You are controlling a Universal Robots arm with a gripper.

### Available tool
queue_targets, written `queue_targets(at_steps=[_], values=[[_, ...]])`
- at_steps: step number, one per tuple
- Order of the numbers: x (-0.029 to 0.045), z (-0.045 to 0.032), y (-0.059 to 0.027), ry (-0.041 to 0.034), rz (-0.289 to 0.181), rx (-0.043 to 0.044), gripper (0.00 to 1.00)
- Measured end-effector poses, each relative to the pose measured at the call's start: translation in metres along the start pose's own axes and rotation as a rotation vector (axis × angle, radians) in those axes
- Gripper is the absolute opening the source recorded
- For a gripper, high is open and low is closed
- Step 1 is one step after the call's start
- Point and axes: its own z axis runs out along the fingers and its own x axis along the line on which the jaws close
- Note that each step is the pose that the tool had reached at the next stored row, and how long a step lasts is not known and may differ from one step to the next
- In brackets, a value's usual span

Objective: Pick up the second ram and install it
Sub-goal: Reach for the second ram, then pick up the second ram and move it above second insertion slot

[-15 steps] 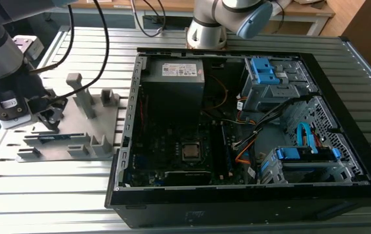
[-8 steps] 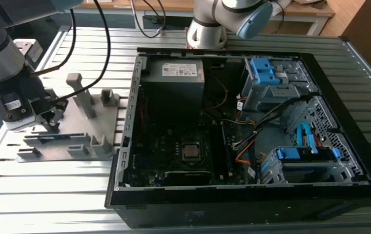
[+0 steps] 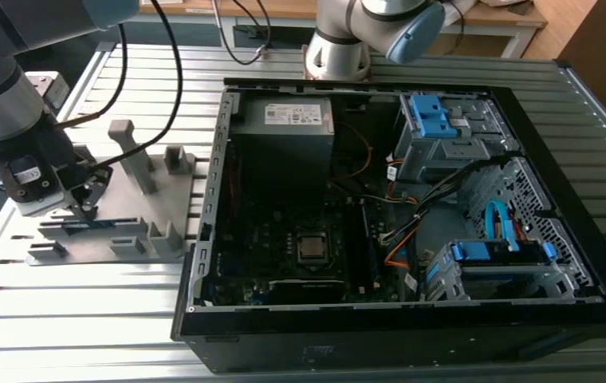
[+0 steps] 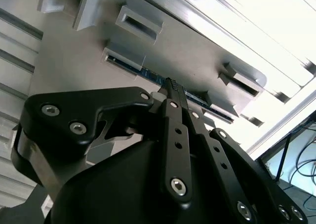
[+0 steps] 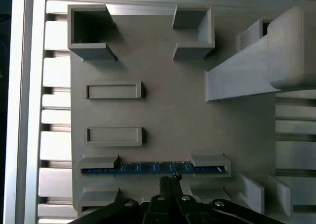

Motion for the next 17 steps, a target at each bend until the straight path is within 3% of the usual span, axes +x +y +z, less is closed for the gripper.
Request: queue_targets(at_steps=[17], values=[[0.0,0.0013,0.0002,0.0,-0.005,0.0007,0.1]])
